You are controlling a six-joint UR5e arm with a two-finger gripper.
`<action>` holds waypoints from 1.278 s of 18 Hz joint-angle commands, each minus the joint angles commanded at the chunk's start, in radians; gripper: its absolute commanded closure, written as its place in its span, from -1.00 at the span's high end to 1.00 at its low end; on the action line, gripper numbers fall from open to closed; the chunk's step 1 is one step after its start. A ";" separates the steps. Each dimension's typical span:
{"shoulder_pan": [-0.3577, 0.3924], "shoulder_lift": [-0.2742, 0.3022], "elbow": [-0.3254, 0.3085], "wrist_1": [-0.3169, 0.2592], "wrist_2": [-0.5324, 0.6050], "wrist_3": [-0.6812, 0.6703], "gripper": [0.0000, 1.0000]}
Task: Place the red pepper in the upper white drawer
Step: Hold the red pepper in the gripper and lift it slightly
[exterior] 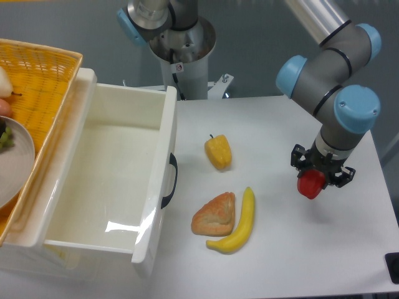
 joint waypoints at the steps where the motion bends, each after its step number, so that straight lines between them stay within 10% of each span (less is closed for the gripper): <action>1: -0.002 0.000 0.000 0.000 0.000 0.000 -0.48; 14: -0.008 0.018 0.002 -0.006 -0.002 -0.020 -0.51; 23: -0.029 0.188 0.000 -0.133 -0.037 -0.121 -0.52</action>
